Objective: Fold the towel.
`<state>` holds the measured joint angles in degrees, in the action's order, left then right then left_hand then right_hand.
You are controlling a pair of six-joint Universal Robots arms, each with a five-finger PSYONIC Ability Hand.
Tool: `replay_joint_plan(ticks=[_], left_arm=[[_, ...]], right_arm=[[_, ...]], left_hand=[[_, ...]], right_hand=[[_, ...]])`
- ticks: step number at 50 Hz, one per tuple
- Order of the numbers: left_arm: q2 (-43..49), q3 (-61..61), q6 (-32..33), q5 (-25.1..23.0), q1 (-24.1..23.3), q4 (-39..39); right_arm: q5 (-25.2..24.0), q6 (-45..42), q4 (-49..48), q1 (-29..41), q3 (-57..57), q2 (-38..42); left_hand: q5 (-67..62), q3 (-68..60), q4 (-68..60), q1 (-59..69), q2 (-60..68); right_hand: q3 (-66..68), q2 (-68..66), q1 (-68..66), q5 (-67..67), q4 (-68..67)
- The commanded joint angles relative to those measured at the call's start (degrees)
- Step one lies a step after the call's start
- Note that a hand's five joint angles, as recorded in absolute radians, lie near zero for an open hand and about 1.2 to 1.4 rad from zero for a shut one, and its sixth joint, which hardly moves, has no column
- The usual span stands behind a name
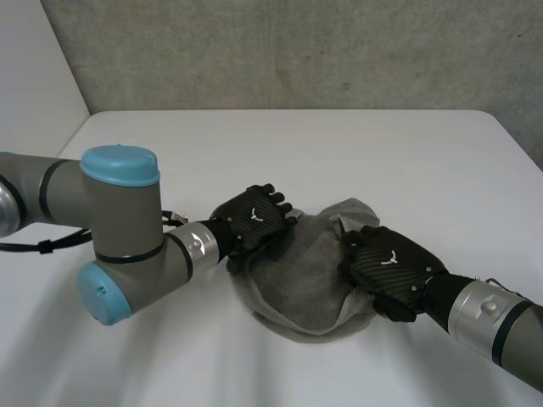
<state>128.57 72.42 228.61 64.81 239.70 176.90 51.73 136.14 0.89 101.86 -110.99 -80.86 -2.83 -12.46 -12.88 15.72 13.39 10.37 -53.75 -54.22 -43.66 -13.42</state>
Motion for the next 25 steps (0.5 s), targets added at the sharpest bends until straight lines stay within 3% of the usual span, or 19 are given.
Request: replay_joint_plan(ticks=[1,11,19,21,22,24,25], left_arm=[[1.8,-1.4,10.0,0.1,-0.1,-0.1],[1.7,-1.2,13.5,0.0,-0.3,-1.3],[1.2,-0.5,13.4,0.1,-0.2,-2.7],[0.7,-0.3,13.0,0.1,0.0,-2.8],[0.7,-0.3,13.0,0.1,0.0,-2.8],[-0.2,0.3,12.7,0.1,0.5,-2.7],[-0.3,0.3,12.7,0.1,0.5,-2.7]], right_arm=[[0.0,0.0,0.0,0.0,0.0,0.3],[-0.3,-0.1,-0.1,-0.1,0.1,0.6],[-0.4,-0.1,-0.1,-0.1,0.2,1.3],[-0.4,-0.1,-0.1,-0.1,0.2,1.7],[-0.4,-0.1,-0.1,-0.1,0.2,1.7],[-0.3,-0.1,-0.1,-0.1,0.2,1.7],[-0.3,-0.1,-0.1,-0.1,0.2,1.7]], left_hand=[[2.8,2.5,2.9,-5.7,-3.4],[2.5,2.5,2.9,-5.3,-3.0],[-10.8,2.5,2.9,8.0,10.3],[-28.2,2.5,2.9,25.3,27.7],[-28.3,2.5,2.9,25.4,27.8],[-50.9,2.5,2.9,48.1,50.4],[-51.0,2.5,2.9,48.2,50.5]], right_hand=[[-0.4,-0.2,0.2,-0.3,3.4],[-0.4,0.1,0.6,0.0,3.4],[-0.4,0.1,0.6,0.0,3.4],[-0.4,0.1,0.6,0.0,3.4],[-0.4,0.1,0.6,0.0,3.4],[-0.4,0.1,0.6,0.0,3.4],[-0.4,0.1,0.6,0.0,3.4]])
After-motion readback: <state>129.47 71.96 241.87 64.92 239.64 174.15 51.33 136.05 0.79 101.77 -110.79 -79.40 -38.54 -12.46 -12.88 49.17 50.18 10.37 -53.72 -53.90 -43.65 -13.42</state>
